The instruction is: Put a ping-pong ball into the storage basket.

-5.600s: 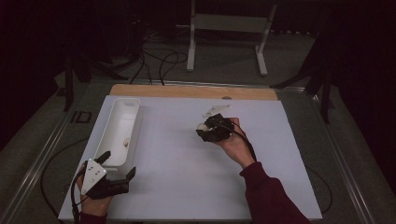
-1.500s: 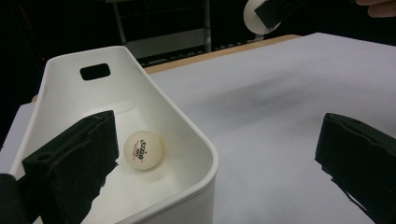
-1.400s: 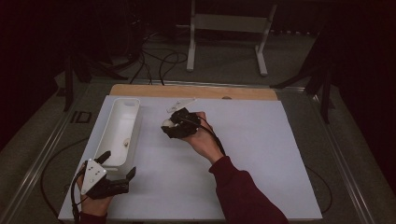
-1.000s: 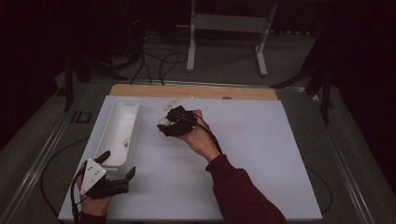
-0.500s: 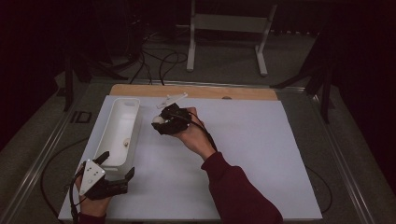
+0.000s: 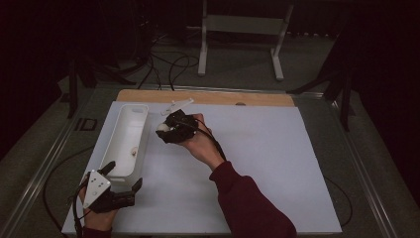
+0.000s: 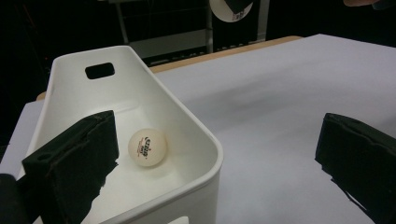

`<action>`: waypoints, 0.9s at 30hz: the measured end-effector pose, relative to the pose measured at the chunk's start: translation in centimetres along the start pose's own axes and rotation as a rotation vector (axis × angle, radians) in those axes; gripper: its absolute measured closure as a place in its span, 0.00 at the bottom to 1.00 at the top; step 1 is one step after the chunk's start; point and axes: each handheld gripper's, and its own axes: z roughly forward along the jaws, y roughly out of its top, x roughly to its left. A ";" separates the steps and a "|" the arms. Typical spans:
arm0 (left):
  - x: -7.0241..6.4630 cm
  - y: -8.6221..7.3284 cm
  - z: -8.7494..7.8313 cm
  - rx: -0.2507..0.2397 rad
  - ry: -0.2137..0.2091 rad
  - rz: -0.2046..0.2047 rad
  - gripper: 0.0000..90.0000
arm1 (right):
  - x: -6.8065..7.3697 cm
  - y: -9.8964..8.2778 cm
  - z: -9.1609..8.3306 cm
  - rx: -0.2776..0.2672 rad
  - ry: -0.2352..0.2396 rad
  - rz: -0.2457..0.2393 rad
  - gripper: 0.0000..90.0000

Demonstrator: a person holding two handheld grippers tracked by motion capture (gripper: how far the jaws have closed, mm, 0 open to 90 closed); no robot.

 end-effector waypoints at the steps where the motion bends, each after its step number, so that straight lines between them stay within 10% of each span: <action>1: 0.0 0.0 0.0 0.000 -0.002 0.001 0.00 | 0.0 0.1 0.0 -0.001 0.003 -0.003 0.56; 27: -0.1 0.1 0.3 0.002 -0.010 0.007 0.00 | 0.7 0.9 0.6 -0.026 0.024 -0.019 0.56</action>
